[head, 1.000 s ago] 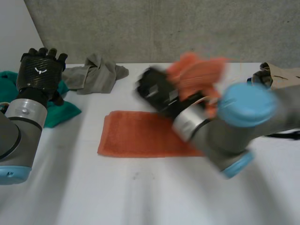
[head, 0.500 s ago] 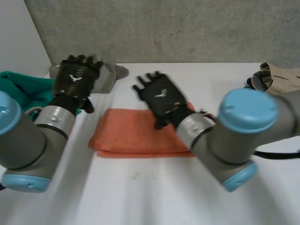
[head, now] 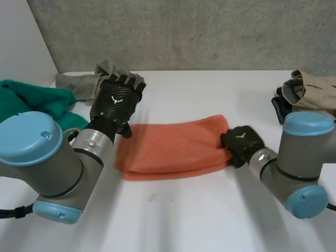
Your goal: Fold the laundry.
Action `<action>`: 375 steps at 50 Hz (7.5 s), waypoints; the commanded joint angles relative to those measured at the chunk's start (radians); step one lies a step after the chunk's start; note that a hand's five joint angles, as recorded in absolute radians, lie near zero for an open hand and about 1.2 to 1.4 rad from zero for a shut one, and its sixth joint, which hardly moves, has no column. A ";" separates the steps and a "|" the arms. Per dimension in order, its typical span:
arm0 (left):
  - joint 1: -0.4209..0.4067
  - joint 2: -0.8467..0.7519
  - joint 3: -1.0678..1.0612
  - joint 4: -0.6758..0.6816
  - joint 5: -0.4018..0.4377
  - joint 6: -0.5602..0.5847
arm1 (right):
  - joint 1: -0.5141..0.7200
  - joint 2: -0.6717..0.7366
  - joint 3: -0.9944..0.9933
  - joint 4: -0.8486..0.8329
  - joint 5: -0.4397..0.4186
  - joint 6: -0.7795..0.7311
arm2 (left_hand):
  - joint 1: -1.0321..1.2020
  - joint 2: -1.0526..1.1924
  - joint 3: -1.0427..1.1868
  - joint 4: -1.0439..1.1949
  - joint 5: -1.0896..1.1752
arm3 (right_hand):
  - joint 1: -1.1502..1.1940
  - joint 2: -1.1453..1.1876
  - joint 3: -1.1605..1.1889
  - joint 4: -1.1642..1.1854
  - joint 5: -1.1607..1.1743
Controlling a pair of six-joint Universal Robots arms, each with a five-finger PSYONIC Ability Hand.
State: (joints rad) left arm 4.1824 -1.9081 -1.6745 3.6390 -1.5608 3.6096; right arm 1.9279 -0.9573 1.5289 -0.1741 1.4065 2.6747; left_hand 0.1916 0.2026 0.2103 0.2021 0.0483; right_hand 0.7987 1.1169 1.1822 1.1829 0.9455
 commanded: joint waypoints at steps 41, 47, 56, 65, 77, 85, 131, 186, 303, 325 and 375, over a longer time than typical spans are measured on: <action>-0.126 -0.186 0.240 -0.173 -0.007 -0.259 | 0.117 -0.080 -0.193 0.157 -0.110 0.335 | 0.028 0.017 0.009 0.017 -0.003 | -0.624 -0.942 -1.008 -1.008 -0.946; -0.153 -0.307 0.323 -0.292 -0.105 -0.284 | 0.118 0.083 -0.364 0.294 -0.109 0.312 | 0.040 0.029 0.021 0.029 0.008 | -0.624 -0.942 -1.008 -1.008 -0.946; -0.150 -0.356 0.329 -0.324 -0.251 -0.197 | 0.132 0.255 -0.509 0.403 -0.104 0.286 | 0.028 0.017 0.009 0.017 -0.003 | -0.624 -0.942 -1.008 -1.008 -0.946; -0.148 -0.367 0.332 -0.362 -0.170 -0.120 | 0.154 0.227 -0.524 0.418 -0.078 0.180 | 0.019 0.008 0.000 0.008 -0.012 | -0.624 -0.942 -1.008 -1.008 -0.946; -0.076 -0.085 0.318 -0.341 0.025 -0.181 | 0.168 -0.083 -0.221 0.170 -0.069 0.162 | 0.007 -0.004 -0.011 -0.003 -0.024 | -0.624 -0.942 -1.008 -1.008 -0.946; 0.013 0.081 0.269 -0.350 0.378 -0.290 | 0.270 -0.121 0.016 -0.004 -0.069 0.088 | 0.025 0.014 0.006 0.014 -0.006 | -0.624 -0.942 -1.008 -1.008 -0.946; 0.019 0.124 0.220 -0.401 0.571 -0.304 | 0.324 0.155 -0.151 -0.173 -0.015 -0.007 | 0.013 0.002 -0.006 0.003 -0.018 | 0.260 -0.058 -0.123 -0.124 -0.061; 0.051 0.135 0.206 -0.395 0.568 -0.302 | -0.699 0.417 -0.572 -0.640 -0.653 0.235 | 0.028 0.017 0.009 0.017 -0.003 | 0.598 0.279 0.214 0.213 0.276; 0.115 -0.005 0.142 -0.063 0.462 -0.324 | -0.127 -0.340 0.307 -0.180 -0.070 -0.088 | 1.205 1.194 1.186 1.194 1.173 | -0.624 -0.942 -1.008 -1.008 -0.946; -0.024 0.072 0.139 -0.101 0.315 -0.359 | -0.173 -0.359 0.277 -0.145 -0.023 -0.087 | 0.028 0.017 0.009 0.017 -0.003 | -0.624 -0.942 -1.008 -1.008 -0.946; 0.486 -0.269 0.374 -0.392 0.294 0.060 | 0.275 -0.199 -0.017 0.077 0.163 -0.196 | 1.205 1.194 1.186 1.194 1.173 | 0.598 0.279 0.214 0.213 0.276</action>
State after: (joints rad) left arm 4.7052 -2.2942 -1.2523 3.2491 -1.2684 3.6780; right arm 2.2600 -1.0045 1.4568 -0.1024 1.5826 2.4873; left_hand 1.1390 1.1912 1.1834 1.1948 0.9527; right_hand 0.9936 1.1771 1.1845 1.1855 0.9874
